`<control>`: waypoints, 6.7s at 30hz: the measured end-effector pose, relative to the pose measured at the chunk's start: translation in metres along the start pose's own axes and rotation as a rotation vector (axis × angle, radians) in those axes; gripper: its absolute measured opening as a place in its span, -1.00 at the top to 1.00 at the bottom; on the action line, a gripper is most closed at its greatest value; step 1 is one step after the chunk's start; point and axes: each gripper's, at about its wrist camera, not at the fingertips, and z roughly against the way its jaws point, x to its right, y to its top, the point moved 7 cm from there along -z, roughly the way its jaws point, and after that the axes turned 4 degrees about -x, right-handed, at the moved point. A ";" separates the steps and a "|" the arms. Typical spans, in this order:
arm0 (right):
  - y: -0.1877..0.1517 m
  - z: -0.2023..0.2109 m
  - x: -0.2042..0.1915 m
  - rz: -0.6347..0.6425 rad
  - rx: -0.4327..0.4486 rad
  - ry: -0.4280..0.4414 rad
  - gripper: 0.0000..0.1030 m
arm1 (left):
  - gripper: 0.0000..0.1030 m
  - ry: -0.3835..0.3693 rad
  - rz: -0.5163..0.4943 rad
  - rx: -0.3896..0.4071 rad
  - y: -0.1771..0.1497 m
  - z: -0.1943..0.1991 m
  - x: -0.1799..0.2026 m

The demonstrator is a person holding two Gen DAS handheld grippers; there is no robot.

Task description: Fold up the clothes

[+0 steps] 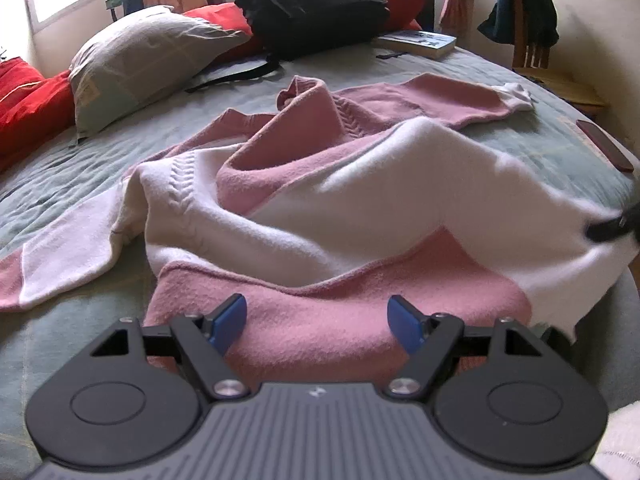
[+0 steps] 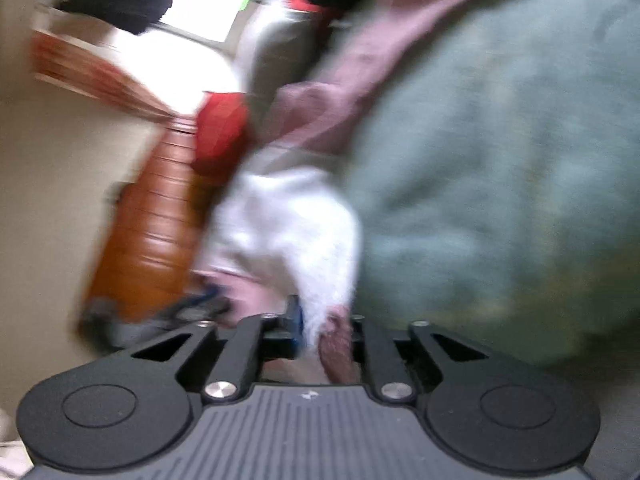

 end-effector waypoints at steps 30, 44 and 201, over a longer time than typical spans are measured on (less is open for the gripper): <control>0.167 -0.138 -0.007 0.035 -0.016 -0.008 -0.52 | -0.65 -0.250 0.657 -0.006 0.027 -0.054 -0.150; 0.245 -0.108 -0.002 0.035 0.226 -0.095 -0.49 | -0.65 -0.236 0.728 0.069 0.081 -0.088 -0.203; 0.236 -0.405 -0.164 0.313 -0.300 0.157 -1.00 | -0.94 0.020 0.119 0.118 0.000 -0.042 -0.119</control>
